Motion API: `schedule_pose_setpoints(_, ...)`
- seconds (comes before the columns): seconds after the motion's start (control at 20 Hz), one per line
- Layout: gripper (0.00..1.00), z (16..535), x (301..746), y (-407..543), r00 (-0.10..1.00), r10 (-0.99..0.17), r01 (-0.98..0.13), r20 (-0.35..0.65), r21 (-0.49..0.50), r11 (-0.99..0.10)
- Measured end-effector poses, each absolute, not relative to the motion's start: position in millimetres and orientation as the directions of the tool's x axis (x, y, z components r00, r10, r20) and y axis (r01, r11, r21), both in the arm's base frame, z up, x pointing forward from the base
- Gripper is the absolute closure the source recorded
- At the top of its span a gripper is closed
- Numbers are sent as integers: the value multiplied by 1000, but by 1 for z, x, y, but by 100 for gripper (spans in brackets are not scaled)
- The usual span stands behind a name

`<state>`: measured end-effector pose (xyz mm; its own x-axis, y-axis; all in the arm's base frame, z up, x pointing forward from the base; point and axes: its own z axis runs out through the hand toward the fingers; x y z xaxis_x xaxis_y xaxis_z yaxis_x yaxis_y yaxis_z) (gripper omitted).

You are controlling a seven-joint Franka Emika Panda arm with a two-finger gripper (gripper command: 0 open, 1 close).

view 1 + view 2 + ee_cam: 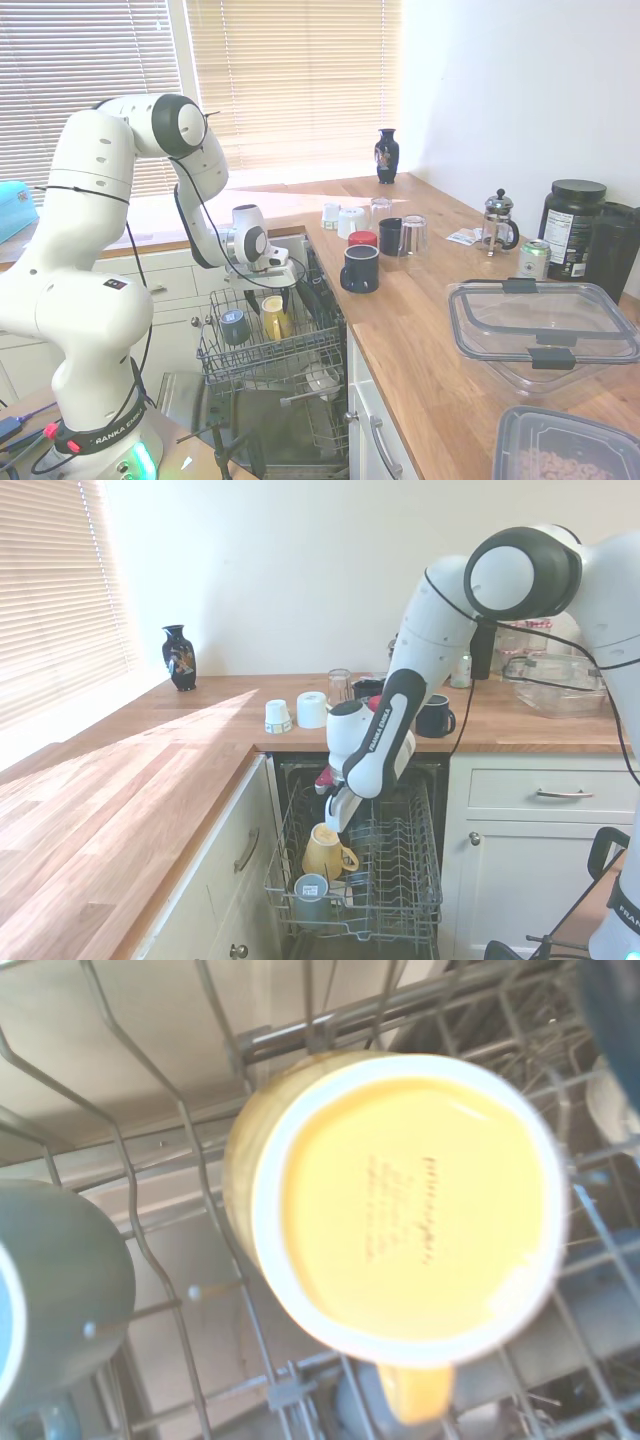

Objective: Move a mug from dishwasher to table

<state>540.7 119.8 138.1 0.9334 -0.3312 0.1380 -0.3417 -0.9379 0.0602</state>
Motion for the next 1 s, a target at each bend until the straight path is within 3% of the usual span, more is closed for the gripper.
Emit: schedule_pose_setpoints(1.0, 0, 72, 594, 129, 948, -307, -311, 87, 34, -950)
